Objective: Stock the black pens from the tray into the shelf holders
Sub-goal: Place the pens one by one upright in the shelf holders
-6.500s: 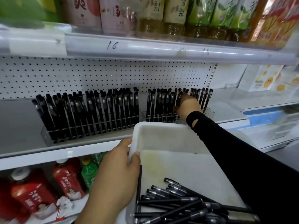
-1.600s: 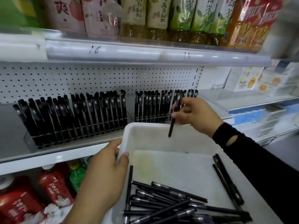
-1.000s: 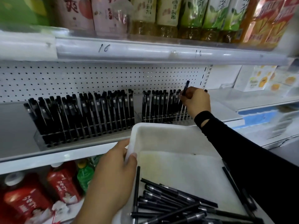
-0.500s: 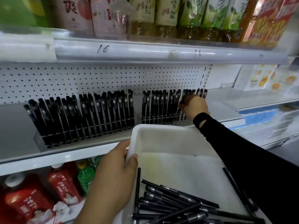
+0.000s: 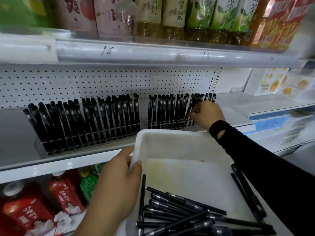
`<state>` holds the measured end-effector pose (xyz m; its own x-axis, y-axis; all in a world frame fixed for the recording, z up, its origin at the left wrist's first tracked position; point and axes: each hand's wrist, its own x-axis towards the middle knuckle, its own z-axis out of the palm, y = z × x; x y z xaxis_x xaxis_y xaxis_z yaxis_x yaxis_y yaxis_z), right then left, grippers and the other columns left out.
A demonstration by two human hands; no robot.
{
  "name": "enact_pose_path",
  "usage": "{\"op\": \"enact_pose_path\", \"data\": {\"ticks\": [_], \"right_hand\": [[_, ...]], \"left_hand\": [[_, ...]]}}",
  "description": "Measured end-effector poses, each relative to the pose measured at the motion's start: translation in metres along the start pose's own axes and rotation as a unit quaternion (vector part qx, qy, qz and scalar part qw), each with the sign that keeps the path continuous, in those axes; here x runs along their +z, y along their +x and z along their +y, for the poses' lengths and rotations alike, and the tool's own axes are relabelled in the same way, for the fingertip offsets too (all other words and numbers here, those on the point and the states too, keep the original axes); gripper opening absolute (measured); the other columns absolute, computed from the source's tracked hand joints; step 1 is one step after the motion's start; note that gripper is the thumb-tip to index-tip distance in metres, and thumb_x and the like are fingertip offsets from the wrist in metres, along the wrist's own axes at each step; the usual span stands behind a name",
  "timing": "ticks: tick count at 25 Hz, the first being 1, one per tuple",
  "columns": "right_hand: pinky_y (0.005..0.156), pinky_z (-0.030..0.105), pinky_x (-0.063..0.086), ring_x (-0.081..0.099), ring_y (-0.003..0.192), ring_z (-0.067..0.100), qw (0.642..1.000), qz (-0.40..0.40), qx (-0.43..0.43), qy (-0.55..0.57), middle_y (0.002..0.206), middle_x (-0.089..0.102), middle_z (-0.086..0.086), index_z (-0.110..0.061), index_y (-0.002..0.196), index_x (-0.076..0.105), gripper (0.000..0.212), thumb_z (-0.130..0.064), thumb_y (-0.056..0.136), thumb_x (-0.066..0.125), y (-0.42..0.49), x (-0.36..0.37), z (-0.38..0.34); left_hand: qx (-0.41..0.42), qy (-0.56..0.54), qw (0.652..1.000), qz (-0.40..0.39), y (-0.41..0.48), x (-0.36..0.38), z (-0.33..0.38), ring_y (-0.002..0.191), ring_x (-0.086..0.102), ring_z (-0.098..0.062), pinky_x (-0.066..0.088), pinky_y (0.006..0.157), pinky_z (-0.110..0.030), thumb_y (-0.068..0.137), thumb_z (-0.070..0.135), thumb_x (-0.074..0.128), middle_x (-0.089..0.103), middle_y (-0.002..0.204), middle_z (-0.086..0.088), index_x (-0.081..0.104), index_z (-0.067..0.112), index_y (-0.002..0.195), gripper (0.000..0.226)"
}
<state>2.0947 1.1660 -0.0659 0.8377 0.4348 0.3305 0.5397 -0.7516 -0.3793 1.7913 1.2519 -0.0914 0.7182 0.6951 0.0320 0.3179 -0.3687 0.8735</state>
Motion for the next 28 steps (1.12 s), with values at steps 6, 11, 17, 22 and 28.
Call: {"op": "enact_pose_path", "data": {"ticks": [6,11,17,22,28], "right_hand": [[0.064,0.025,0.045,0.058,0.067,0.001,0.946,-0.209,-0.238,-0.066,0.068,0.063,-0.013,-0.026,0.071,0.065,0.028,-0.050,0.085,0.070,-0.106,-0.056,-0.033],[0.069,0.027,0.048,0.058,0.077,0.010,0.864,-0.420,-0.252,-0.115,0.077,0.063,-0.012,-0.024,0.095,0.070,0.038,-0.058,0.079,0.073,-0.158,-0.023,-0.035],[0.071,0.026,0.051,0.063,0.080,0.012,0.870,-0.427,-0.237,-0.074,0.087,0.071,-0.007,-0.022,0.092,0.070,0.021,-0.042,0.085,0.074,-0.159,-0.012,-0.035],[0.069,0.024,0.049,0.064,0.069,0.010,0.898,-0.373,-0.232,-0.026,0.076,0.071,-0.007,-0.024,0.093,0.071,0.015,-0.038,0.090,0.066,-0.158,-0.016,-0.035],[0.060,0.020,0.047,0.059,0.047,0.004,0.900,-0.395,-0.142,0.121,0.067,0.073,0.000,-0.023,0.100,0.067,0.014,-0.020,0.096,0.054,-0.161,-0.024,-0.038]], "left_hand": [[0.011,0.015,1.000,0.004,0.000,0.001,0.000,0.077,0.064,0.000,0.044,0.063,-0.021,0.099,0.026,0.052,0.069,0.088,0.017,0.058,0.042,0.125,0.030],[0.023,0.020,0.999,0.012,-0.007,0.001,0.006,0.081,0.062,0.001,0.044,0.065,-0.019,0.100,0.025,0.051,0.067,0.089,0.018,0.057,0.043,0.125,0.032],[0.029,0.029,0.999,0.016,-0.005,-0.002,0.005,0.079,0.064,-0.001,0.047,0.067,-0.022,0.100,0.025,0.051,0.068,0.088,0.018,0.057,0.039,0.127,0.032],[0.032,0.057,0.998,0.006,0.002,-0.003,0.003,0.076,0.064,-0.005,0.052,0.071,-0.032,0.099,0.028,0.051,0.068,0.086,0.012,0.054,0.038,0.128,0.031],[0.014,0.109,0.993,-0.042,0.025,-0.003,0.011,0.076,0.066,-0.013,0.056,0.075,-0.037,0.097,0.037,0.051,0.070,0.083,0.005,0.059,0.034,0.110,0.016]]}}
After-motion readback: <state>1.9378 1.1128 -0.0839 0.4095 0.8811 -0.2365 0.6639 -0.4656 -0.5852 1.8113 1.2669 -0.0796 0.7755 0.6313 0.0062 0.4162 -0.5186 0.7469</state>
